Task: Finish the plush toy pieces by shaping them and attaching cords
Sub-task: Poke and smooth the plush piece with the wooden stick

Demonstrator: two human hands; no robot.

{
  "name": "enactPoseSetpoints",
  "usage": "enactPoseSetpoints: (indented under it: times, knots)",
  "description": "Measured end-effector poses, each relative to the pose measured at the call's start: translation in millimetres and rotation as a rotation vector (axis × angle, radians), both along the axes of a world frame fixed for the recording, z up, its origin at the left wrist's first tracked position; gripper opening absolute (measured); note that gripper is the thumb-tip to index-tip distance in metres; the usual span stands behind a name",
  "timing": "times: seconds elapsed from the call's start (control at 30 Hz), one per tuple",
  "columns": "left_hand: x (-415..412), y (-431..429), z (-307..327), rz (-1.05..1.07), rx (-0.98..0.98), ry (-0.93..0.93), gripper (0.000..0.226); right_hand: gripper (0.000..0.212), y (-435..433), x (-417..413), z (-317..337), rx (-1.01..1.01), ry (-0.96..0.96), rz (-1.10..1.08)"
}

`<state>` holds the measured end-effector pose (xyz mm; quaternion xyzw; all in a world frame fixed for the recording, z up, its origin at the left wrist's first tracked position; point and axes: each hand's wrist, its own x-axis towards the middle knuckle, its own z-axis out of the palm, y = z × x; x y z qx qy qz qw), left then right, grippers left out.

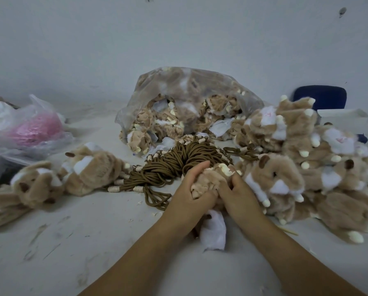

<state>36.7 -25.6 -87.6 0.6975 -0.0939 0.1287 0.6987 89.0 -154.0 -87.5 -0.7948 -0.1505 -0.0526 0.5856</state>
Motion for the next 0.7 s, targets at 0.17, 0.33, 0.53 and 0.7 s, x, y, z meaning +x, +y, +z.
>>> enactPoseSetpoints:
  times: [0.17, 0.33, 0.53, 0.7]
  knots:
    - [3.6, 0.2, 0.0, 0.198, 0.080, -0.057, 0.059, 0.019, 3.2, -5.5, 4.0, 0.194, 0.098, 0.010]
    - [6.3, 3.1, -0.6, 0.518, 0.231, -0.037, 0.047, 0.011, 3.4, -15.1, 15.3, 0.107, -0.101, 0.072]
    - [11.0, 9.7, -3.5, 0.291, -0.218, 0.205, 0.023, 0.022, 4.6, -16.7, 18.7, -0.002, -0.147, 0.107]
    - [14.1, 16.3, 0.0, 0.140, -0.423, 0.271, 0.052, 0.030, 1.1, -14.5, 10.5, -0.079, -0.094, 0.063]
